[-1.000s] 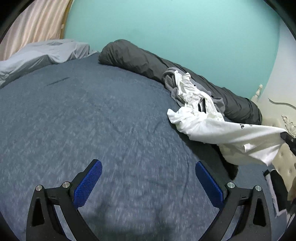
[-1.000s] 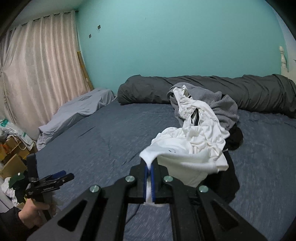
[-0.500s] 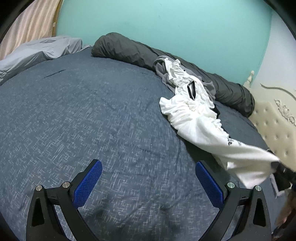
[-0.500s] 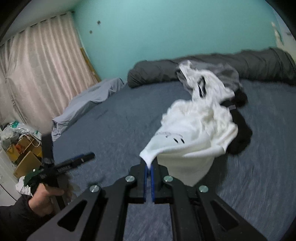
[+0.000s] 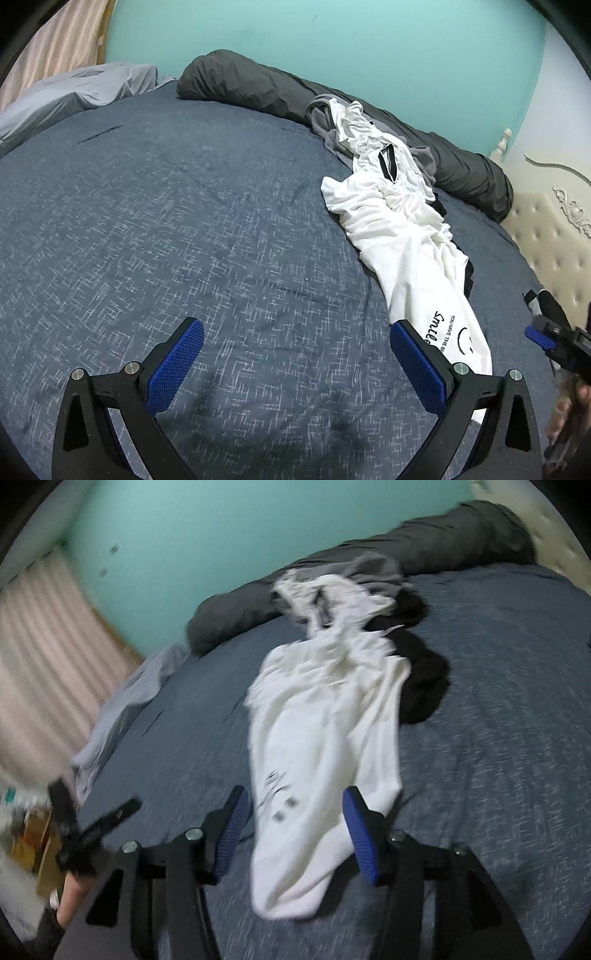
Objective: Fold clothes
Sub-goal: 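Drag the white shirt across the bed with the right tool, spreading it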
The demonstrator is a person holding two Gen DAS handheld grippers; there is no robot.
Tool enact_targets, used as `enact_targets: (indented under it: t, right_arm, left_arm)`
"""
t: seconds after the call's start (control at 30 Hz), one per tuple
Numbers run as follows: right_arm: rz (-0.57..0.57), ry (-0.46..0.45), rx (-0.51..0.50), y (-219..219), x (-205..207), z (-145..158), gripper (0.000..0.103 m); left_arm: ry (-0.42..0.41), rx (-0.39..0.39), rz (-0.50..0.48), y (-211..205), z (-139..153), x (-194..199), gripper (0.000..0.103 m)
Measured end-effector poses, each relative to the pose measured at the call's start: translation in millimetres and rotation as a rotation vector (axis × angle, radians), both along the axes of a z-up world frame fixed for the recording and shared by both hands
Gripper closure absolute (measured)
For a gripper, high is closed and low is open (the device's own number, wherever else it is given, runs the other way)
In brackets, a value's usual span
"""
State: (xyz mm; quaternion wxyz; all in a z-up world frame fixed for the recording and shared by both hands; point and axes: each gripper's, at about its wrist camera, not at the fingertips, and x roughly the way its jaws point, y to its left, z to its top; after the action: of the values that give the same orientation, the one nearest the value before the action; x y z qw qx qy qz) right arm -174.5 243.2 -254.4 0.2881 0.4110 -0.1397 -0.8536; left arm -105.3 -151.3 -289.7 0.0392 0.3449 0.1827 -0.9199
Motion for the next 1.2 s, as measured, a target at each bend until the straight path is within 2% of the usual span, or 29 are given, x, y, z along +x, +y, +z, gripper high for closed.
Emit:
enact_targets:
  t: [0.13, 0.33, 0.47, 0.7, 0.77, 0.8, 0.87, 0.97, 1.03, 1.1, 1.2]
  right_arm:
    - [-0.068, -0.069, 0.015, 4.7, -26.7, -26.6, 0.048]
    - [-0.193, -0.226, 0.018, 13.9, -51.5, -75.2, 0.048]
    - [-0.214, -0.255, -0.011, 18.1, -44.9, -94.9, 0.048]
    - [-0.155, -0.238, -0.093, 15.5, -24.3, -101.7, 0.048]
    - [-0.117, -0.214, -0.096, 10.5, -18.4, -99.7, 0.064]
    - [-0.1, -0.194, -0.089, 8.0, -15.9, -97.5, 0.08]
    - [-0.09, -0.141, -0.064, 5.9, -10.9, -91.0, 0.097]
    - [-0.154, -0.058, -0.065, 20.9, -8.0, -75.2, 0.101]
    - [-0.242, -0.026, -0.088, 42.8, -8.7, -67.1, 0.101]
    - [-0.335, -0.011, -0.103, 67.3, -7.9, -63.0, 0.101]
    - [-0.359, -0.046, -0.131, 84.7, -11.4, -73.0, 0.101]
  left_arm:
    - [-0.009, 0.005, -0.002, 1.0, -3.7, -9.4, 0.0]
    - [-0.026, 0.003, 0.0, 1.1, -9.0, -19.3, 0.0]
    - [-0.036, -0.008, 0.001, 3.7, -12.0, -25.1, 0.0]
    - [-0.046, -0.03, 0.0, 10.1, -15.7, -27.9, 0.0]
    - [-0.047, -0.037, -0.001, 12.3, -15.7, -28.7, 0.0]
    - [-0.047, -0.041, -0.002, 13.4, -15.6, -29.1, 0.0]
    - [-0.049, -0.053, -0.003, 16.3, -16.0, -30.1, 0.0]
    - [-0.052, -0.072, -0.006, 21.1, -16.7, -31.5, 0.0]
    - [-0.054, -0.078, -0.013, 25.1, -17.0, -34.0, 0.0]
    - [-0.057, -0.083, -0.023, 30.5, -17.4, -36.5, 0.0]
    - [-0.056, -0.093, -0.04, 39.5, -17.2, -40.5, 0.0]
